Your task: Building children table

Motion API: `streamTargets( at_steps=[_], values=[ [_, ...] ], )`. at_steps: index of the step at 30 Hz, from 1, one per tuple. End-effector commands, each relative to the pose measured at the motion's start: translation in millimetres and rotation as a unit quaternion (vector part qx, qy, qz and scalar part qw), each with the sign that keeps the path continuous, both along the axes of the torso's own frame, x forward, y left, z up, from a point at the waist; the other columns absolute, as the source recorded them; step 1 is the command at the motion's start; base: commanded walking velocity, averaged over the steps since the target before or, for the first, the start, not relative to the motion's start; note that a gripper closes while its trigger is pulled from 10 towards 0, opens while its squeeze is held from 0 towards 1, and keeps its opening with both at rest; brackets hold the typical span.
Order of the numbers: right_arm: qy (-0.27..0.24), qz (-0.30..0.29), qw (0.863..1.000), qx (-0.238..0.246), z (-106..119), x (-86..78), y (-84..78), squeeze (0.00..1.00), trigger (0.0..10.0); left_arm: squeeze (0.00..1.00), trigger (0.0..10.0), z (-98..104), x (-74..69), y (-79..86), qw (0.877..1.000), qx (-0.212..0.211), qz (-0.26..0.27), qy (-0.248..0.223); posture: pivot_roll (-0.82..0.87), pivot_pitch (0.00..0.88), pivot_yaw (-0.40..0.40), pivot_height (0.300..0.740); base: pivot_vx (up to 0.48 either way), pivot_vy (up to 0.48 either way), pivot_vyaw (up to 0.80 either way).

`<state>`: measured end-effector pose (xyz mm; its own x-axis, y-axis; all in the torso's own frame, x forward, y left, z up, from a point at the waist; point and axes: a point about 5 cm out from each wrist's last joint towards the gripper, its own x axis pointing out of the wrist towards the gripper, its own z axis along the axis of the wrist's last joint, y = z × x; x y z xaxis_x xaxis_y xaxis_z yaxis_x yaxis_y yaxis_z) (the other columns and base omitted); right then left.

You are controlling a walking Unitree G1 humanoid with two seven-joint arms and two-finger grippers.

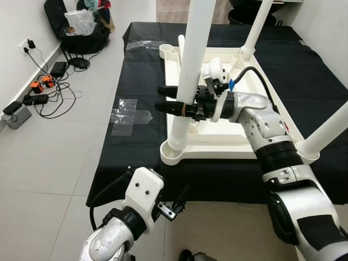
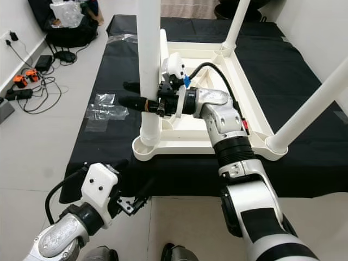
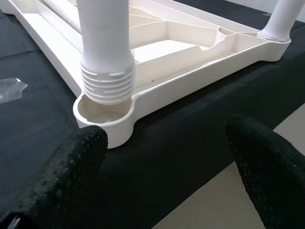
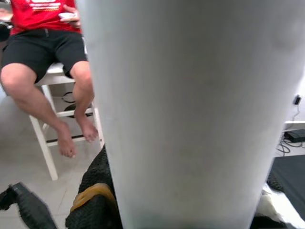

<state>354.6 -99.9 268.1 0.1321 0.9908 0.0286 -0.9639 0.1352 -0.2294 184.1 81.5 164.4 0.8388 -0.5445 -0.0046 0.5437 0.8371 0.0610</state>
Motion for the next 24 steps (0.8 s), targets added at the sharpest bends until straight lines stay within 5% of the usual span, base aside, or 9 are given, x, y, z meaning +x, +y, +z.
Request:
streamTargets(
  at_steps=[1,24],
  values=[
    [0.001,0.015,1.0,-0.006,-3,-3.4,-0.8,0.0,10.0,0.0,10.0,-2,-2.3,0.3,1.0,-0.005,0.0,0.008,0.09,0.121,-0.074,0.74,0.0,0.0,0.0],
    [0.007,0.045,0.999,0.0,-5,-14.8,20.2,0.0,10.0,0.0,10.0,-4,-5.9,-0.7,1.0,-0.007,-0.004,0.011,0.09,0.115,-0.073,0.74,0.0,0.0,0.0]
  ],
)
